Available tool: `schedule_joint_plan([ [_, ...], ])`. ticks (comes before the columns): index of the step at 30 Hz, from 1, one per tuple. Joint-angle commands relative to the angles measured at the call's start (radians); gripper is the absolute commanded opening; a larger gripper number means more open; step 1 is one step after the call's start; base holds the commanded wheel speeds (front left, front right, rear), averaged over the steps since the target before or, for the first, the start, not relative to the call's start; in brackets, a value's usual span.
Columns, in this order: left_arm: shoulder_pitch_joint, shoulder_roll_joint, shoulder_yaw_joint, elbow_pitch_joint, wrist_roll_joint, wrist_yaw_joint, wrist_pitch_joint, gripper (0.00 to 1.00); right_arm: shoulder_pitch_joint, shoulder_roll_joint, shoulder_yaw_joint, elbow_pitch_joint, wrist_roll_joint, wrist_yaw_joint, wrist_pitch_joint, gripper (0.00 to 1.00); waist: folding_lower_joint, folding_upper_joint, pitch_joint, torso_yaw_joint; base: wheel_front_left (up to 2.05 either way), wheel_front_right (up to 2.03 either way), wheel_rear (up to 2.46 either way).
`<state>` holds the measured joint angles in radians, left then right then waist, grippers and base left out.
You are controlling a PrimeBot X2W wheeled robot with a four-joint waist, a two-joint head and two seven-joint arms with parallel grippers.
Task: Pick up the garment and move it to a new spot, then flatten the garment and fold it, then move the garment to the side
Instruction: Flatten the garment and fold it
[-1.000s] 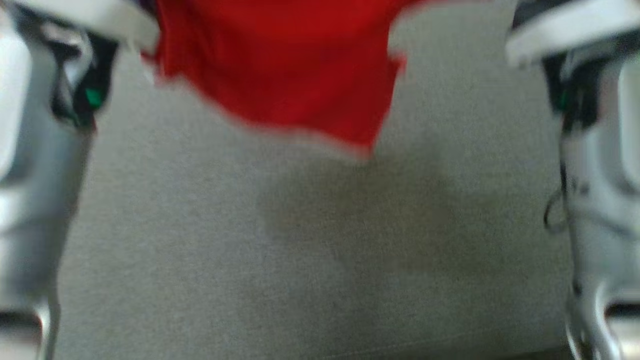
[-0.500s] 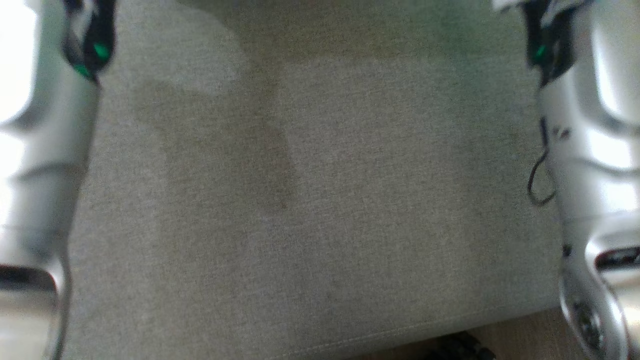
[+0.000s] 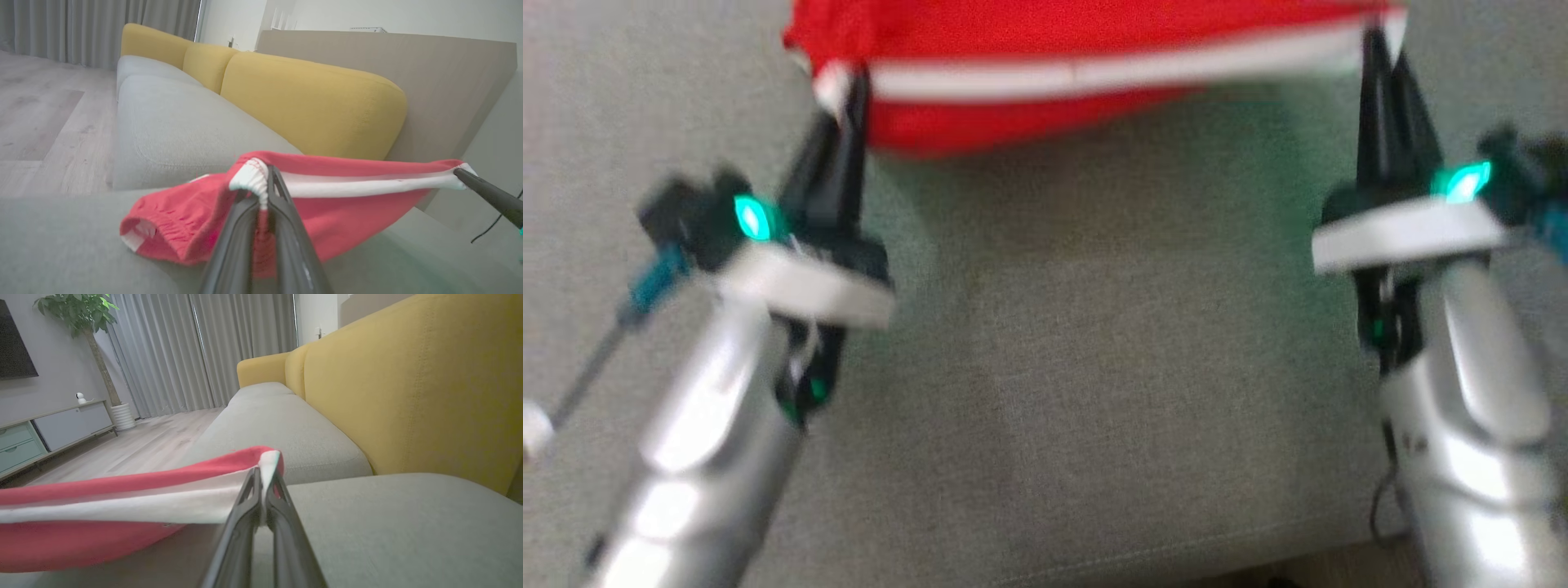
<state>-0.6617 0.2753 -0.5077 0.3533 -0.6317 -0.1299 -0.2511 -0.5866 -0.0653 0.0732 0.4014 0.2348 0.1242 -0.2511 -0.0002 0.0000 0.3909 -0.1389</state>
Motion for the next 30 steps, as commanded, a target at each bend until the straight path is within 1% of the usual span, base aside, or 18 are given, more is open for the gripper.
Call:
schedule_joint_plan([
  [1,0.067,0.034,0.042,-0.082,0.013,0.016,-0.01,0.0,0.089,0.015,0.003,-0.078,-0.011,0.007,-0.01,0.0,0.0002,0.0,-0.08,0.012,0.0,0.0,0.0],
  [5,0.246,0.027,0.056,-0.189,0.022,0.043,-0.01,0.0,0.266,0.015,-0.004,-0.182,-0.014,0.007,-0.005,0.0,0.0002,0.0,-0.172,0.011,0.0,0.0,0.0],
  [9,0.418,0.026,0.063,-0.293,0.025,0.08,-0.01,0.0,0.441,0.015,-0.021,-0.321,-0.013,0.007,0.039,0.0,0.0002,0.0,-0.246,-0.004,0.0,0.0,0.0],
  [10,0.418,0.026,0.063,-0.293,0.025,0.08,-0.01,0.0,0.441,0.015,-0.021,-0.321,-0.013,0.007,0.039,0.0,0.0002,0.0,-0.246,-0.004,0.0,0.0,0.0],
  [13,0.535,0.022,0.073,-0.371,0.017,0.114,-0.01,0.0,0.559,0.015,-0.041,-0.444,-0.018,0.007,0.086,0.0,0.0002,0.0,-0.283,-0.013,0.0,0.0,0.0],
  [14,0.602,0.019,0.072,-0.417,0.011,0.134,-0.011,0.0,0.628,0.015,-0.055,-0.523,-0.021,0.007,0.118,0.0,0.0002,0.0,-0.295,-0.012,0.0,0.0,0.0],
  [18,0.694,0.01,0.045,-0.477,-0.003,0.157,0.002,0.0,0.718,0.015,-0.083,-0.637,-0.03,0.007,0.178,0.0,0.0002,0.0,-0.294,0.007,0.0,0.0,0.0],
  [21,0.721,-0.002,0.021,-0.486,-0.015,0.161,0.02,0.0,0.736,0.015,-0.103,-0.665,-0.045,0.007,0.206,0.0,0.0002,0.0,-0.274,0.034,0.0,0.0,0.0],
  [23,0.719,-0.013,0.004,-0.475,-0.023,0.158,0.036,0.0,0.725,0.015,-0.112,-0.655,-0.049,0.007,0.218,0.0,0.0002,0.0,-0.258,0.054,0.0,0.0,0.0],
  [26,0.693,-0.036,-0.015,-0.433,-0.04,0.146,0.058,0.0,0.682,0.015,-0.127,-0.61,-0.069,0.007,0.234,0.0,0.0002,0.0,-0.235,0.091,0.0,0.0,0.0],
  [30,0.623,-0.086,-0.023,-0.348,-0.077,0.124,0.08,0.0,0.574,0.015,-0.133,-0.528,-0.105,0.007,0.267,0.0,0.0002,0.0,-0.199,0.138,0.0,0.0,0.0],
])
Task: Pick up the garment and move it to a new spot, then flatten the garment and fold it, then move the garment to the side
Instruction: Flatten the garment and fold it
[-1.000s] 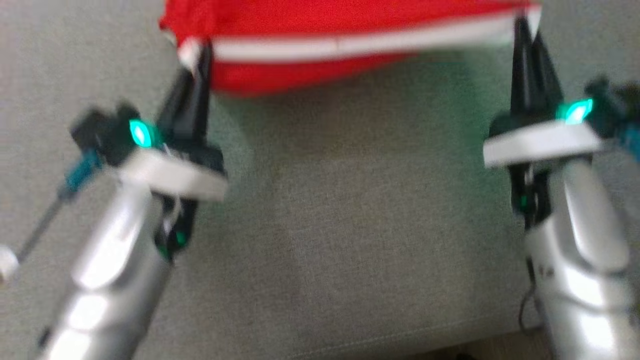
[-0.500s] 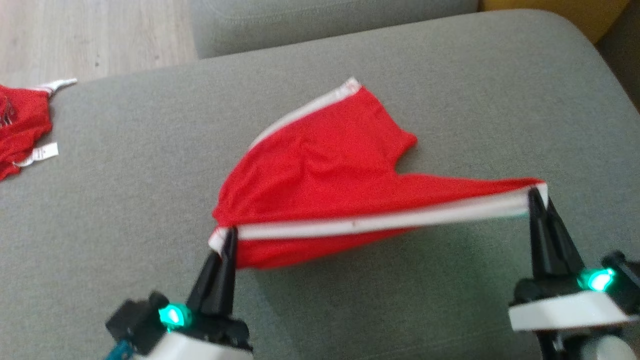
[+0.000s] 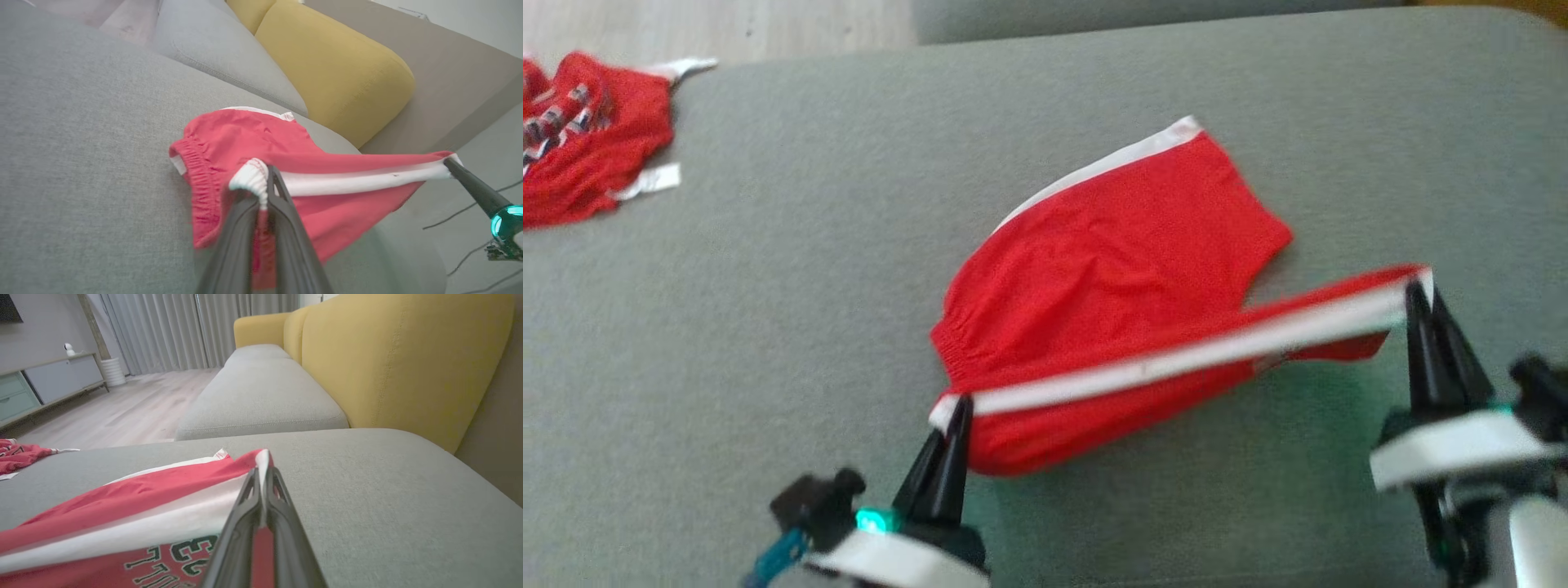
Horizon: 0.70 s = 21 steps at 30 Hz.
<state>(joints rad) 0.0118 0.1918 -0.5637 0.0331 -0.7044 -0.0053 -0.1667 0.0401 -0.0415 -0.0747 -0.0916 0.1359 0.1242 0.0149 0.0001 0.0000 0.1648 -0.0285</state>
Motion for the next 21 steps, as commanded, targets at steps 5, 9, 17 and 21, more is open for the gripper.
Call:
schedule_joint_plan([
  [5,-0.188,-0.062,0.04,0.097,-0.037,-0.027,0.015,0.0,-0.245,-0.032,0.018,0.129,-0.05,0.007,0.042,0.0,-0.0001,0.0,0.076,0.082,0.0,0.0,0.0],
  [9,-0.308,-0.1,0.042,0.209,-0.064,-0.038,0.041,0.0,-0.403,-0.078,0.039,0.275,-0.058,0.007,0.058,0.0,-0.0001,0.0,0.118,0.121,0.0,0.0,0.0],
  [17,-0.488,-0.138,0.031,0.369,-0.135,-0.035,0.03,0.0,-0.671,-0.135,0.105,0.57,-0.038,0.007,0.077,0.0,-0.0001,0.0,0.184,0.175,0.0,0.0,0.0],
  [21,-0.532,-0.141,-0.003,0.414,-0.182,-0.03,0.017,0.0,-0.767,-0.146,0.14,0.711,-0.027,0.007,0.083,0.0,-0.0001,0.0,0.199,0.192,0.0,0.0,0.0],
])
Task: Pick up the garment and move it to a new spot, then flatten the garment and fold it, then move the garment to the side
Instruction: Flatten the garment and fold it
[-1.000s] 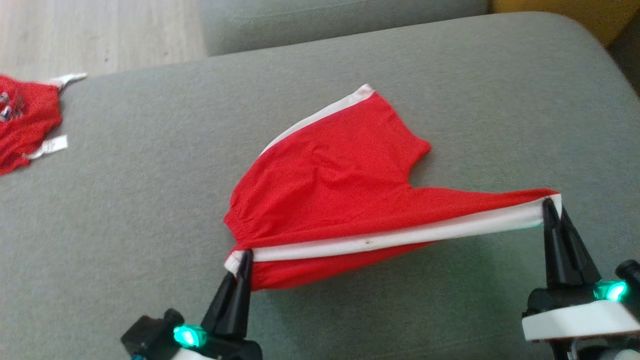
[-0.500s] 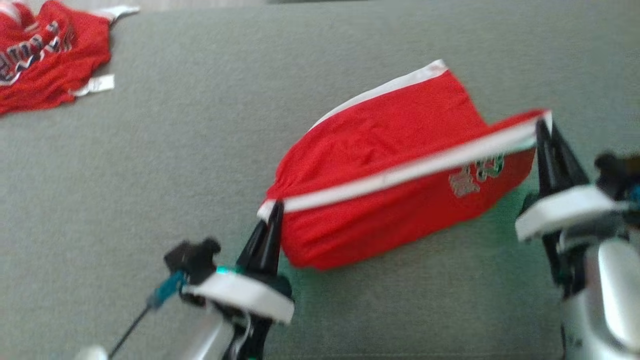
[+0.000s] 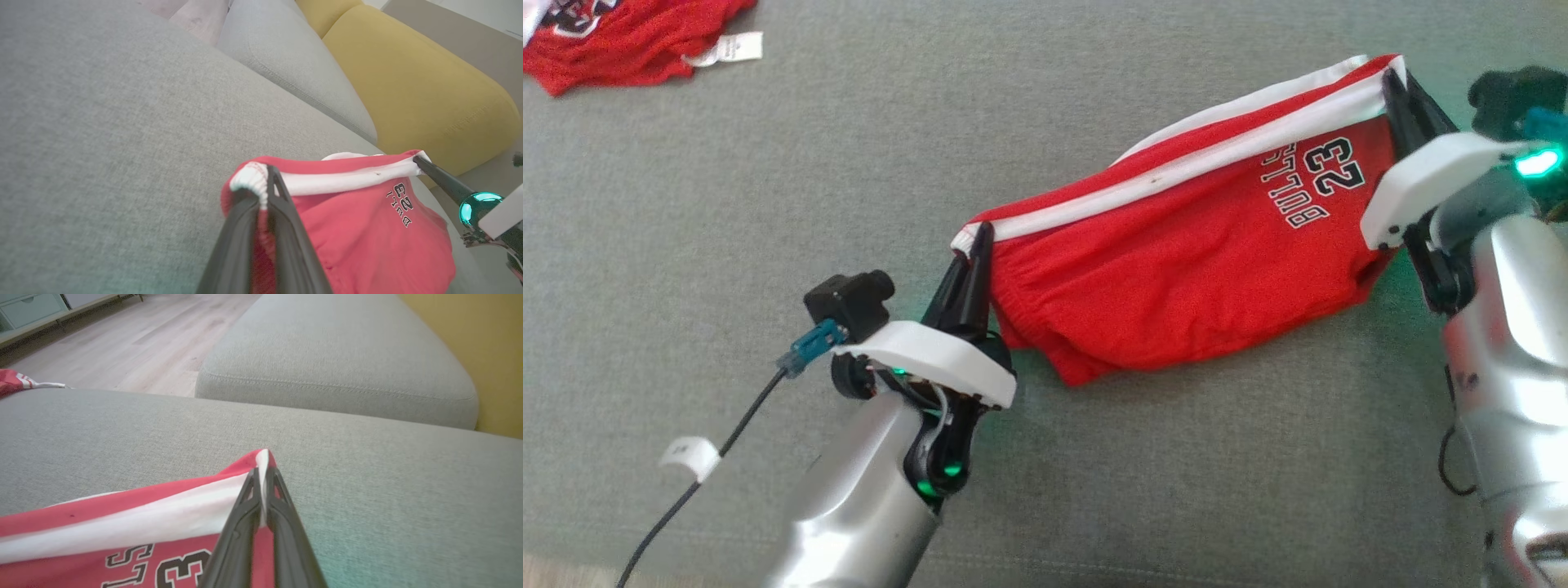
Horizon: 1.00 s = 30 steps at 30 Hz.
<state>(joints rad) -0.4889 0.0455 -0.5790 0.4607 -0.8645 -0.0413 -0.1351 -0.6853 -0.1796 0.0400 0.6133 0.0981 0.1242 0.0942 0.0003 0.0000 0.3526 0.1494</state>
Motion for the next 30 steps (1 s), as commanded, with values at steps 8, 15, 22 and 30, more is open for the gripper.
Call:
schedule_joint_plan([
  [8,-0.082,0.005,-0.089,0.006,-0.097,0.039,-0.039,0.0,-0.152,-0.023,0.043,0.205,0.005,0.007,-0.024,0.0,-0.0003,0.0,0.008,0.029,0.0,0.0,0.0],
  [15,-0.117,0.005,-0.15,0.0,-0.106,0.067,-0.055,1.0,-0.233,-0.022,0.047,0.355,-0.02,0.007,-0.067,1.0,-0.0003,0.0,-0.007,0.035,0.0,0.0,0.0],
  [22,-0.095,0.046,-0.191,-0.039,-0.07,0.077,-0.037,1.0,-0.276,-0.02,0.047,0.452,-0.018,0.007,-0.127,1.0,-0.0003,0.0,-0.029,0.036,0.0,0.0,0.0],
  [30,-0.01,0.147,-0.218,-0.139,-0.048,0.118,0.006,1.0,-0.285,-0.033,0.08,0.511,0.006,0.007,-0.183,1.0,-0.0003,0.0,-0.065,0.025,0.0,0.0,0.0],
])
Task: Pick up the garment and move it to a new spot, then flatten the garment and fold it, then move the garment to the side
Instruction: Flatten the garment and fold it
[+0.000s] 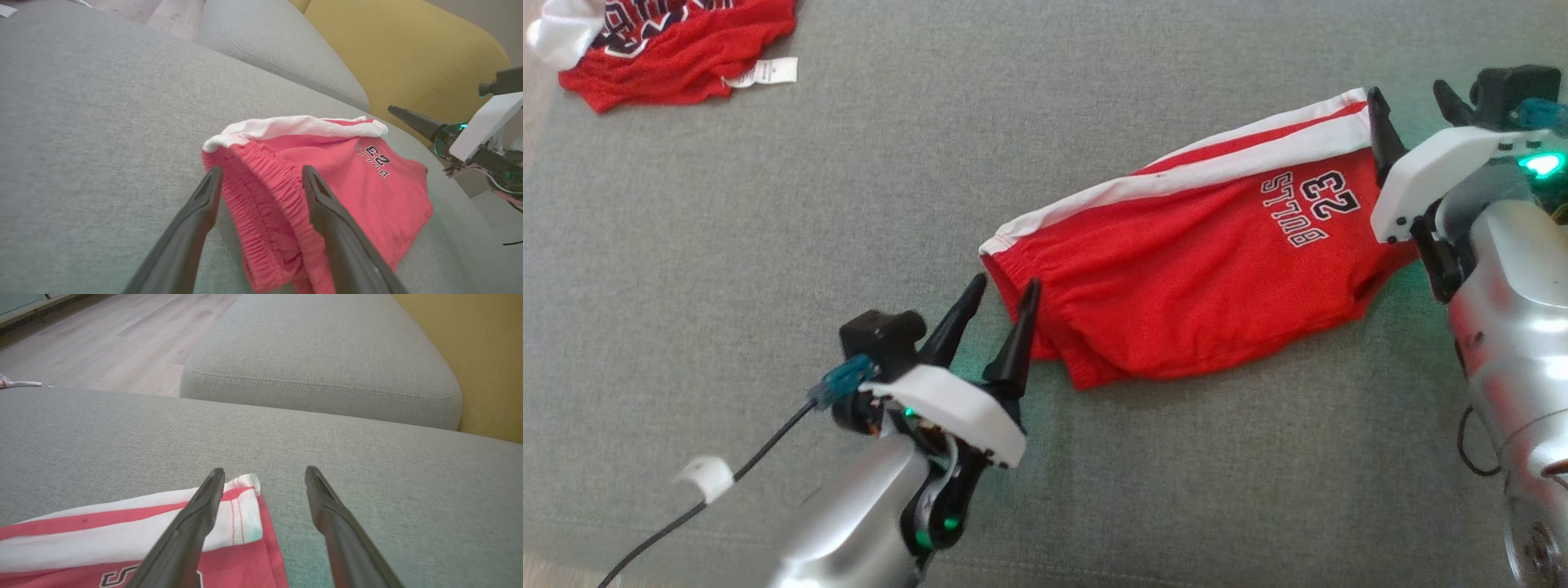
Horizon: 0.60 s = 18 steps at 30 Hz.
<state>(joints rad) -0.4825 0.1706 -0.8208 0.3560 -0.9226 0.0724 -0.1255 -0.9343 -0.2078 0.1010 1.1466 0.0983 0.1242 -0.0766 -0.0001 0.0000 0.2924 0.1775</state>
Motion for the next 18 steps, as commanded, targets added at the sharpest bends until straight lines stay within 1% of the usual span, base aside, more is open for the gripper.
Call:
schedule_joint_plan([
  [1,-0.007,0.033,0.026,-0.048,0.012,0.012,-0.005,1.0,-0.034,-0.005,0.024,-0.016,0.011,0.007,-0.018,1.0,0.0001,0.0,-0.012,-0.005,0.0,0.0,0.0],
  [4,0.021,0.066,0.036,-0.096,0.02,0.036,-0.016,1.0,-0.024,-0.009,0.039,0.002,0.025,0.007,-0.03,1.0,0.0001,0.0,-0.031,-0.008,0.0,0.0,0.0],
  [5,0.034,0.089,0.043,-0.131,0.033,0.055,-0.03,1.0,-0.014,-0.018,0.048,0.017,0.035,0.007,-0.03,1.0,0.0001,0.0,-0.046,-0.004,0.0,0.0,0.0],
  [8,0.051,0.12,0.062,-0.182,0.056,0.088,-0.061,1.0,0.003,-0.033,0.063,0.044,0.052,0.007,-0.016,1.0,0.0001,0.0,-0.065,0.008,0.0,0.0,0.0],
  [15,0.109,0.179,0.14,-0.266,0.09,0.175,-0.112,1.0,0.052,-0.059,0.106,0.088,0.121,0.007,0.084,1.0,0.0001,0.0,-0.075,0.053,0.0,0.0,0.0],
  [16,0.109,0.179,0.14,-0.266,0.09,0.175,-0.112,1.0,0.052,-0.059,0.106,0.088,0.121,0.007,0.084,1.0,0.0001,0.0,-0.075,0.053,0.0,0.0,0.0],
  [18,0.132,0.19,0.165,-0.283,0.092,0.192,-0.12,1.0,0.067,-0.069,0.119,0.093,0.141,0.007,0.112,1.0,0.0001,0.0,-0.07,0.066,0.0,0.0,0.0],
])
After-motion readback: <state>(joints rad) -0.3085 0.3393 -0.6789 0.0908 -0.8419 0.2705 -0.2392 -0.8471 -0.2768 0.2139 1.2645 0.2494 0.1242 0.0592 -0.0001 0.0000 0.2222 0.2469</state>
